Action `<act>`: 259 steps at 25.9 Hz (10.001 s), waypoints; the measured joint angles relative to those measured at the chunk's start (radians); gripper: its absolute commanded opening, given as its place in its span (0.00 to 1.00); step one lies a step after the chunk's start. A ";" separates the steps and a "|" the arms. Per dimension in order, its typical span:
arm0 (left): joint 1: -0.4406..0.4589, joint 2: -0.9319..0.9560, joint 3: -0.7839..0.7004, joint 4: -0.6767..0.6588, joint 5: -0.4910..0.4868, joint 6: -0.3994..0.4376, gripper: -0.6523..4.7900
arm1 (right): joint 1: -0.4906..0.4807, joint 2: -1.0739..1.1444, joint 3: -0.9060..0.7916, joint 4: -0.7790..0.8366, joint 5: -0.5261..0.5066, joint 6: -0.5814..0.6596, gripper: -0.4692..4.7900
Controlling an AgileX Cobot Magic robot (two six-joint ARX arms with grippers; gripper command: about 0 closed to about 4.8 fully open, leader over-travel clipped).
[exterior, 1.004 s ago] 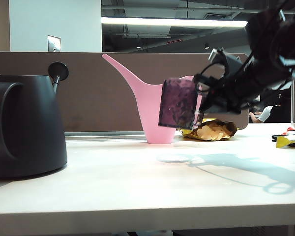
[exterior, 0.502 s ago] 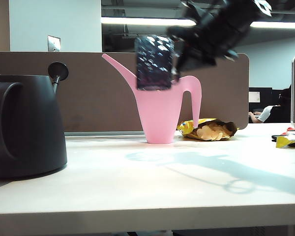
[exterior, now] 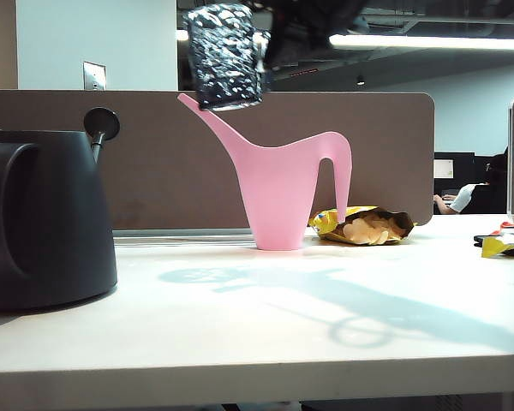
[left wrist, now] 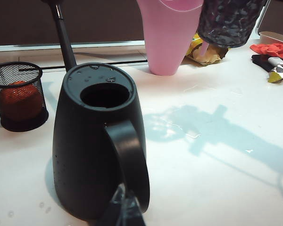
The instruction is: Pour the water from the cup into the kettle.
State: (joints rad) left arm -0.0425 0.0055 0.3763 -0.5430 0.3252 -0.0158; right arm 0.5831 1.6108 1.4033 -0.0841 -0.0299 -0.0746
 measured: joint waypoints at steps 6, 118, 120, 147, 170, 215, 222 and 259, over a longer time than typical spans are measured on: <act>0.000 0.000 0.047 -0.044 -0.003 0.029 0.11 | 0.042 0.037 0.083 -0.079 0.037 -0.076 0.08; 0.000 0.000 0.053 -0.060 -0.015 0.068 0.11 | 0.478 0.437 0.421 0.164 0.607 -1.442 0.08; 0.000 0.000 0.053 -0.060 -0.015 0.068 0.11 | 0.478 0.439 0.420 0.174 0.607 -1.450 0.08; 0.000 0.000 0.053 -0.060 -0.015 0.068 0.11 | 0.471 0.436 0.422 0.201 0.632 -1.430 0.08; 0.000 0.000 0.053 -0.060 -0.014 0.068 0.11 | 0.082 0.125 0.420 -0.235 0.486 -0.388 0.08; 0.000 0.000 0.054 -0.060 -0.015 0.068 0.11 | -0.134 0.259 -0.422 0.623 0.083 0.305 0.08; 0.000 0.000 0.054 -0.060 -0.015 0.068 0.11 | -0.134 0.353 -0.420 0.703 0.122 0.305 0.08; 0.000 0.000 0.054 -0.060 -0.014 0.068 0.11 | -0.134 0.226 -0.419 0.437 0.166 0.231 0.23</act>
State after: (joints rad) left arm -0.0425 0.0059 0.4301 -0.6029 0.3107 0.0521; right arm 0.4492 1.8370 0.9840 0.3527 0.1360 0.1562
